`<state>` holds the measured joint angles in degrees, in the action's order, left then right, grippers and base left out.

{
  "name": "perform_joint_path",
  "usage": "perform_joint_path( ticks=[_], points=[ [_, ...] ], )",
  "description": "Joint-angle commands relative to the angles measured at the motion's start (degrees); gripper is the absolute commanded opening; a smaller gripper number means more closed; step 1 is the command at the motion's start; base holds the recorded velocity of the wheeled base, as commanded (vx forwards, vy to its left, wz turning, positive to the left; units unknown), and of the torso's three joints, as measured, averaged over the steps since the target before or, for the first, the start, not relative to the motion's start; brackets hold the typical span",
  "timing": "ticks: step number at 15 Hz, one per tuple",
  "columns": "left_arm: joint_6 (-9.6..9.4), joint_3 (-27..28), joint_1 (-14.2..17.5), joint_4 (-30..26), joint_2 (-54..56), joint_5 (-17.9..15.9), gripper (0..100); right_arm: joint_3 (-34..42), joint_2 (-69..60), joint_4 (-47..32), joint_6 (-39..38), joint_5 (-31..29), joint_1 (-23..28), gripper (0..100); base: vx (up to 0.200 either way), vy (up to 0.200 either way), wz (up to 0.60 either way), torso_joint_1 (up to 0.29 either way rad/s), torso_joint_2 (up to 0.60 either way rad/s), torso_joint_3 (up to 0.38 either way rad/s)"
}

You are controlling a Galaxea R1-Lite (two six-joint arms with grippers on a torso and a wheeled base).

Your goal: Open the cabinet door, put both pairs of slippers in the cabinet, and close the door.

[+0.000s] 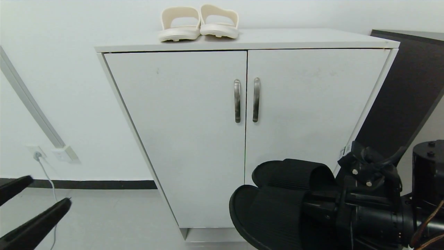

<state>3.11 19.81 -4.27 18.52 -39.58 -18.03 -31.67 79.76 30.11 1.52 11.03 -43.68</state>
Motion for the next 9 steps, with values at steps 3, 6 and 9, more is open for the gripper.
perform_joint_path(
  ticks=[3,6,9],
  points=[
    [0.06,9.5,-13.3,4.9,-17.5,-1.2,100,0.0,-0.2,0.0,0.0,0.0,0.2,0,0.000,0.000,0.00,0.000,0.00,0.000],
    [0.67,17.7,-21.0,4.9,-23.3,-1.2,100,0.1,-0.1,0.0,0.1,0.0,0.2,0,0.000,0.000,0.00,0.000,0.00,0.000],
    [3.13,23.5,-28.6,4.9,-28.4,-1.2,100,0.7,0.1,0.0,0.4,0.7,0.1,0,0.000,0.000,0.00,0.000,0.00,0.000]
  ],
)
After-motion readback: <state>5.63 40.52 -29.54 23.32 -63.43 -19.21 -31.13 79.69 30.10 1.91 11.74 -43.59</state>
